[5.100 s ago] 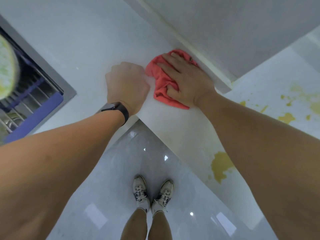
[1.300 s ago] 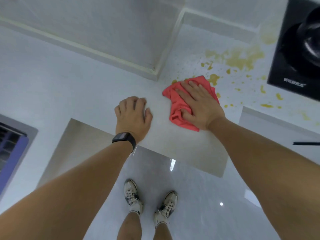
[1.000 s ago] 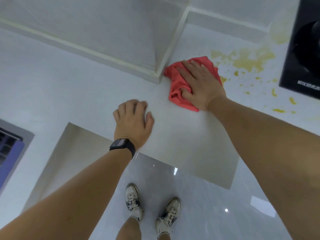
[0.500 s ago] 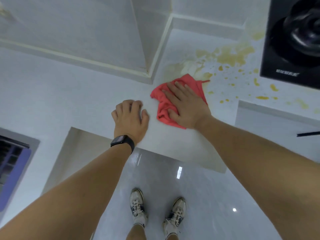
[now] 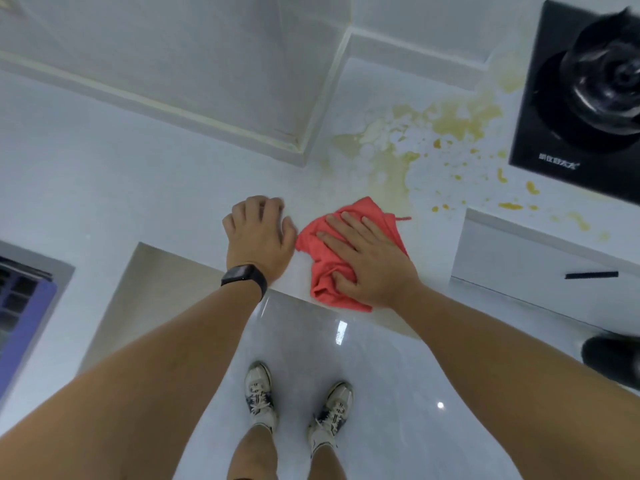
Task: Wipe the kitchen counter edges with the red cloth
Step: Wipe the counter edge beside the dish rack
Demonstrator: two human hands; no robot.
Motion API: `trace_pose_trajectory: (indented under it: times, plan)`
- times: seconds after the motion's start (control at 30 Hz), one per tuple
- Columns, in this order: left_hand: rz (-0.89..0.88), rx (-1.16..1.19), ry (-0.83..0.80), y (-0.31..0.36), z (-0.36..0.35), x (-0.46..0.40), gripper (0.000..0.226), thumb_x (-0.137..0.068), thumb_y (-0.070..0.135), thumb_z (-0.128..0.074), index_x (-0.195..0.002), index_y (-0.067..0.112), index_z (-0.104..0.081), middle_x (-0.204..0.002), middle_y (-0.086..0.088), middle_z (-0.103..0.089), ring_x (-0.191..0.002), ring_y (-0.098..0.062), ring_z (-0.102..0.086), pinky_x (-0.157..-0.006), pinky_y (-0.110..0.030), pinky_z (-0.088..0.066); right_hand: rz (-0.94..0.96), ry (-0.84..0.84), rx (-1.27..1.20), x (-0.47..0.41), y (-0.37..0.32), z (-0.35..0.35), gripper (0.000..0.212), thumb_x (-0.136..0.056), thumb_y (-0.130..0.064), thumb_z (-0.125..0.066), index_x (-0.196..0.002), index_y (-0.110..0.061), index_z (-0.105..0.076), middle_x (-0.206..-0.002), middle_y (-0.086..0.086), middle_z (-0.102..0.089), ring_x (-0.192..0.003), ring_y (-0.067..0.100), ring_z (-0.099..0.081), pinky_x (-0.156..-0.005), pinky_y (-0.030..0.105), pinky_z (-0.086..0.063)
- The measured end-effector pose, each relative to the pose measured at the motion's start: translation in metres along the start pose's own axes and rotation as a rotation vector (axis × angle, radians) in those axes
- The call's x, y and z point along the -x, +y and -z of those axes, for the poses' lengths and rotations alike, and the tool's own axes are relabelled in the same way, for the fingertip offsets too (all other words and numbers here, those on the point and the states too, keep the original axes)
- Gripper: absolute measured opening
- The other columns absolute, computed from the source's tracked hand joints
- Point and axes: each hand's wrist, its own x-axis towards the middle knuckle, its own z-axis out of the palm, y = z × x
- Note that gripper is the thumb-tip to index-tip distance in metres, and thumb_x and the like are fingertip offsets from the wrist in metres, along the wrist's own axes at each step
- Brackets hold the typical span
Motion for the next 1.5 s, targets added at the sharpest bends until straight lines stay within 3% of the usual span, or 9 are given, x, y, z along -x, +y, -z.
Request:
trace_pose_trajectory:
  times: [0.47,0.7,0.93,1.13,1.5]
  plan:
    - [-0.007,-0.038,-0.029,-0.002,-0.001,-0.001,0.037,-0.096,0.038,-0.05,-0.126,0.019,-0.058,-0.125,-0.008,-0.051,-0.115,-0.033,-0.044,-0.097,-0.048,-0.036,-0.15,-0.012,0.042,-0.094,0.074,0.012,0.08,-0.09,-0.055,-0.046,-0.162,-0.021,-0.033,-0.17,0.007,-0.026,-0.157,0.03,-0.022,-0.128,0.047,-0.015]
    - [-0.018,-0.061,-0.018,-0.006,-0.005,-0.002,0.037,-0.095,0.039,-0.048,-0.125,0.02,-0.057,-0.125,-0.007,-0.051,-0.115,-0.033,-0.044,-0.097,-0.047,-0.035,-0.249,-0.041,0.022,-0.17,0.117,0.03,0.081,-0.095,-0.055,-0.037,-0.164,-0.017,-0.021,-0.171,0.008,-0.02,-0.158,0.031,-0.016,-0.129,0.048,-0.011]
    - [-0.014,-0.037,-0.015,-0.004,-0.005,-0.002,0.035,-0.096,0.038,-0.049,-0.125,0.02,-0.056,-0.125,-0.007,-0.05,-0.114,-0.032,-0.043,-0.097,-0.047,-0.034,-0.263,-0.037,0.029,-0.185,0.126,0.031,0.078,-0.099,-0.056,-0.031,-0.165,-0.018,-0.014,-0.172,0.009,-0.017,-0.158,0.03,-0.014,-0.129,0.048,-0.01]
    - [-0.016,-0.012,0.002,-0.005,-0.005,-0.003,0.033,-0.096,0.037,-0.05,-0.123,0.02,-0.056,-0.124,-0.009,-0.049,-0.115,-0.033,-0.042,-0.096,-0.047,-0.034,-0.338,0.015,0.028,-0.143,0.089,0.02,0.073,-0.1,-0.048,-0.032,-0.164,-0.014,-0.024,-0.17,0.013,-0.023,-0.157,0.035,-0.019,-0.128,0.048,-0.012]
    - [-0.012,0.022,-0.022,0.0,0.002,0.001,0.032,-0.097,0.038,-0.045,-0.121,0.021,-0.055,-0.123,-0.007,-0.048,-0.115,-0.033,-0.041,-0.098,-0.047,-0.033,-0.38,0.037,-0.035,0.049,-0.023,0.003,0.069,-0.099,-0.042,-0.047,-0.162,-0.016,-0.032,-0.168,0.01,-0.029,-0.157,0.032,-0.02,-0.129,0.048,-0.013]
